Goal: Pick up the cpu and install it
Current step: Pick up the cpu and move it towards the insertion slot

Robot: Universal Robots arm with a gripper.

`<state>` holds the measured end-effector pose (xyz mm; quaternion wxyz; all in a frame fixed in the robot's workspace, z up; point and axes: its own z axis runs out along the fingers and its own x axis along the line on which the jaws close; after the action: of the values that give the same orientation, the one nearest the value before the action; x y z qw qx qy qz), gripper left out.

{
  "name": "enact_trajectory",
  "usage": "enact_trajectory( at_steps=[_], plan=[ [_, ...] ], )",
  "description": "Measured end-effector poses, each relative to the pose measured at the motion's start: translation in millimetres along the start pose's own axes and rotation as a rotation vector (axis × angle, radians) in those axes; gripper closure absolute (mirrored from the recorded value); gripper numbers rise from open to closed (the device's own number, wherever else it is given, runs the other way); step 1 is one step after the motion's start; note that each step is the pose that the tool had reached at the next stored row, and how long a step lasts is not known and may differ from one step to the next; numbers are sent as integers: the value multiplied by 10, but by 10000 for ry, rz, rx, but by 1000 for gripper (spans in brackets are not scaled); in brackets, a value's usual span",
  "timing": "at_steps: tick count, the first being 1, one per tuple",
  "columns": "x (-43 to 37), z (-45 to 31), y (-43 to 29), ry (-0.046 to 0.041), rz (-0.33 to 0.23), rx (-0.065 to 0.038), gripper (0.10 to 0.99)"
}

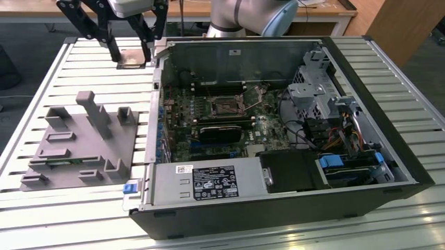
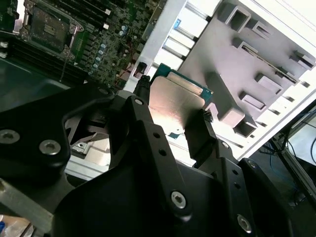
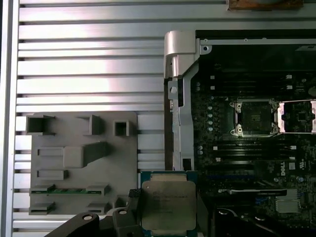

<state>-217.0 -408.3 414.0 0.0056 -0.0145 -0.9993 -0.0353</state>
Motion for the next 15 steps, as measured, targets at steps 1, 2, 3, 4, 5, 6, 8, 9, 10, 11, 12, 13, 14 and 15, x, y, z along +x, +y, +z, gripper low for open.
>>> enact_trajectory(
  at_steps=[1, 2, 3, 4, 5, 6, 8, 9, 10, 11, 12, 13, 14, 15],
  plan=[
    [-16, 0, 0, 0, 0, 0, 553],
    [-36, 0, 1, -1, 0, -1, 553],
    [-57, 0, 2, 0, 0, 0, 553],
    [-77, -1, 2, 0, 0, 0, 553],
    [-93, -1, 3, 0, 0, 0, 553],
    [-109, -1, 3, 0, 0, -1, 553],
    [-138, -1, 4, 0, 0, 0, 553],
    [-151, -1, 4, 0, 0, 0, 553],
    [-163, -1, 5, 0, 0, 0, 553],
    [-176, -1, 5, 0, 0, -1, 553],
    [-187, -2, 6, 0, 0, 0, 553],
    [-198, -2, 6, 0, 0, 0, 553],
    [-208, -2, 6, -1, 0, 0, 553],
    [-216, -2, 6, -1, 0, -1, 553]
  ],
)
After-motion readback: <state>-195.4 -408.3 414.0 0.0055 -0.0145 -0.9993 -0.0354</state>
